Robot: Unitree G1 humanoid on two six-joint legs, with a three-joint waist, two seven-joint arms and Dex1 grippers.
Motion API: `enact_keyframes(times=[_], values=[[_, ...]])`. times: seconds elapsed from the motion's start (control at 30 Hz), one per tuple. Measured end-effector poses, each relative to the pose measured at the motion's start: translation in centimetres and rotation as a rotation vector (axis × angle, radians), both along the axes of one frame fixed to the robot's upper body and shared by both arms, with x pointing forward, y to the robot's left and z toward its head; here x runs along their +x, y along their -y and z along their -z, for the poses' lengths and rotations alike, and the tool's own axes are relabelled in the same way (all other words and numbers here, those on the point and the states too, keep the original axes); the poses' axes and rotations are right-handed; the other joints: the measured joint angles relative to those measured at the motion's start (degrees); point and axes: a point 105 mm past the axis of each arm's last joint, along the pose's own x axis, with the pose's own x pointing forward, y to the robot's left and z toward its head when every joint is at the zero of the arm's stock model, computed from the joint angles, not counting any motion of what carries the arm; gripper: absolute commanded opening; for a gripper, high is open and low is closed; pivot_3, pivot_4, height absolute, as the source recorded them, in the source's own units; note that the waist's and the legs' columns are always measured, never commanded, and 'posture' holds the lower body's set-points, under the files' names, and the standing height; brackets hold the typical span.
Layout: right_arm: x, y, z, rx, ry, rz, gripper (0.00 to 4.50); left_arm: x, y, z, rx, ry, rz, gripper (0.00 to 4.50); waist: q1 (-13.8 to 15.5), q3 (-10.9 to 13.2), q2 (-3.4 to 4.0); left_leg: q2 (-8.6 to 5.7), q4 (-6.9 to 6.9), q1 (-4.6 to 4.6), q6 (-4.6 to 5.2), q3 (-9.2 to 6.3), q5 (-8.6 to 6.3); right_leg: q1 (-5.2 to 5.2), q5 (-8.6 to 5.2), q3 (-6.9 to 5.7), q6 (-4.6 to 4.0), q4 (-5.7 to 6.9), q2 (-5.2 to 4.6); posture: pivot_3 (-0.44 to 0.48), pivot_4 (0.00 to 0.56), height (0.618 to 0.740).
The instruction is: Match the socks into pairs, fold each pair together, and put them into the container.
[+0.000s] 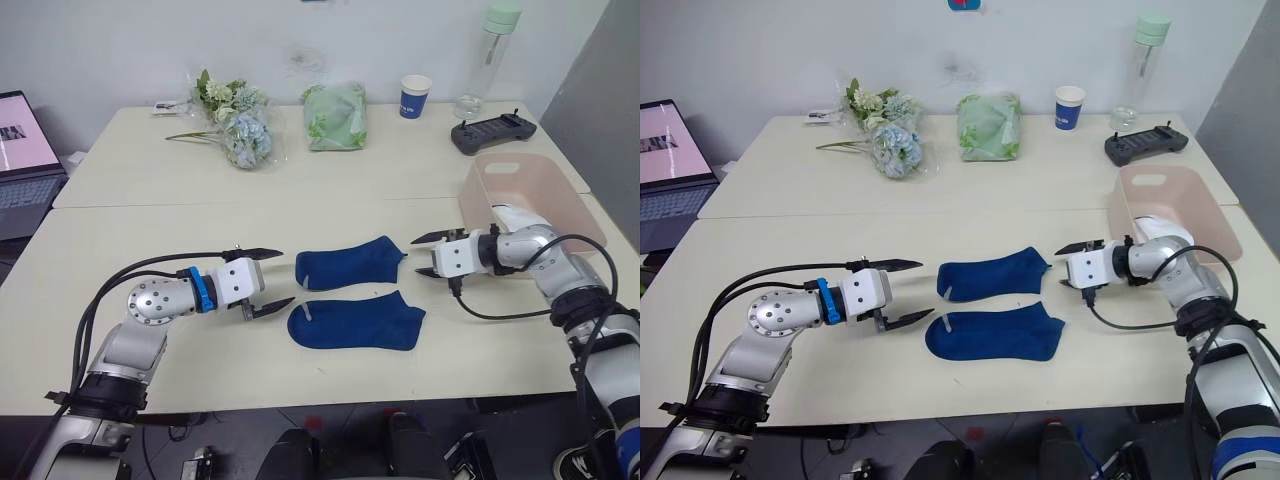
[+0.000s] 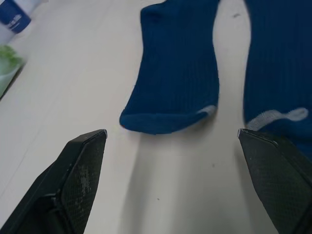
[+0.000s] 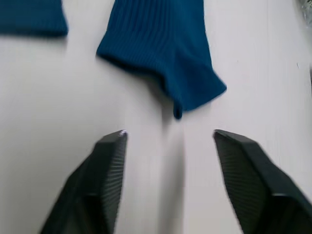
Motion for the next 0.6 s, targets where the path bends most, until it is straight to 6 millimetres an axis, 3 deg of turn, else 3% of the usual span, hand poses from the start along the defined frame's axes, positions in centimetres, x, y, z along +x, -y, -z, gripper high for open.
enact_keyframes(times=[0.23,0.47,0.53,0.6], values=[[-1.4,-3.3,0.9,0.008,0.015,-0.173,3.31,0.9,1.3,0.3,0.158,0.13,0.13,4.5,-0.5,0.0,0.01,0.01,-0.08,0.05,0.0,0.08,0.0,-0.03,0.0,0.05,0.0,0.02,0.04,0.0,0.15,0.74],[-1.1,-4.6,1.0,-0.004,0.069,-0.216,3.31,1.9,2.1,0.3,0.244,0.227,0.205,4.5,-0.7,0.0,0.01,0.01,-0.1,0.16,0.0,0.09,0.01,0.04,0.0,0.06,0.0,0.05,0.06,0.0,0.15,0.74],[-1.2,-5.0,1.0,-0.003,0.07,-0.231,3.35,2.1,2.4,0.3,0.246,0.236,0.213,4.11,-0.9,0.0,0.02,0.01,-0.1,0.17,0.0,0.09,0.01,0.04,0.0,0.06,0.0,0.05,0.06,0.0,0.15,0.74],[-1.3,-5.5,1.1,-0.004,0.072,-0.254,2.93,2.0,2.6,0.6,0.254,0.237,0.226,3.57,-1.2,0.0,0.01,0.02,-0.1,0.17,0.0,0.08,0.01,0.04,0.0,0.06,0.0,0.06,0.06,0.0,0.15,0.74]])
